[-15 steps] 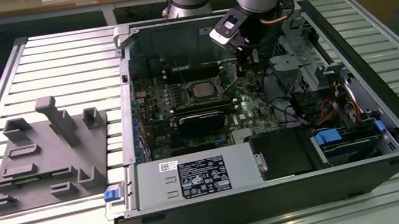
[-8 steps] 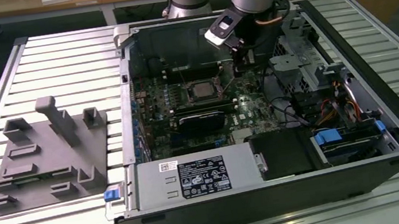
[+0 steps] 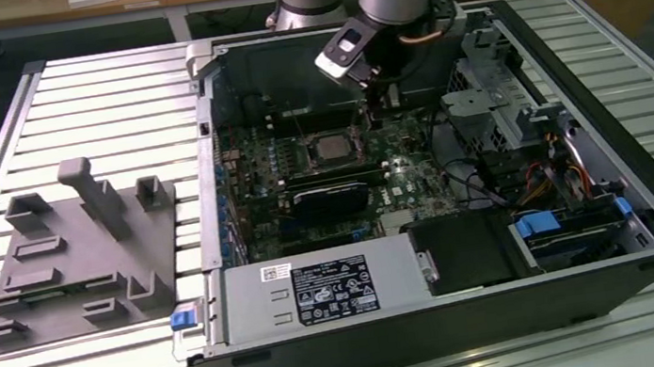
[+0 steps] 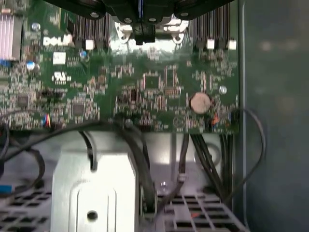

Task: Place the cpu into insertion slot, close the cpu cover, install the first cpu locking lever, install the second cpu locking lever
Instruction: 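Close the cpu cover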

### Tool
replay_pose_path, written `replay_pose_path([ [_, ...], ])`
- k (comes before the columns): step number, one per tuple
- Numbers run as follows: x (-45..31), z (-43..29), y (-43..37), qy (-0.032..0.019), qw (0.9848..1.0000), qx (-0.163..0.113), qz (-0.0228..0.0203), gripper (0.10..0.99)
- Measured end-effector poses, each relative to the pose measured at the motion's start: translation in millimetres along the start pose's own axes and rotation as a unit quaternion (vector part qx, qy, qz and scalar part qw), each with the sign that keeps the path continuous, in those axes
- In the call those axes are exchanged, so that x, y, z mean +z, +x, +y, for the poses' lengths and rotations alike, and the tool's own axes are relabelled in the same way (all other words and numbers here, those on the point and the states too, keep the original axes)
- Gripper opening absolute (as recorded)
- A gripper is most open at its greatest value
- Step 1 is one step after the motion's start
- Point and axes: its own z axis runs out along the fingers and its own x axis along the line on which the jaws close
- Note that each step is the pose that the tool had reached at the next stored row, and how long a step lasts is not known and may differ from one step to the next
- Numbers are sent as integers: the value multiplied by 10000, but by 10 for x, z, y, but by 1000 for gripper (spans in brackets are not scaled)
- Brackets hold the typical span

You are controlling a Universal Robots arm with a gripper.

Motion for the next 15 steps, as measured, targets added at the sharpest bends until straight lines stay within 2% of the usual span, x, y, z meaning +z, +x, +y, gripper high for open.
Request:
replay_pose_path([
  [6, 10, -164, -1, -22, 10000, 0, -1, 106],
  [11, 14, -238, -1, -54, 10000, 0, -1, 106],
  [13, 18, -283, -1, -116, 9999, 0, 0, 106],
  [15, 26, -343, 0, -224, 9998, 0, 1, 106],
])
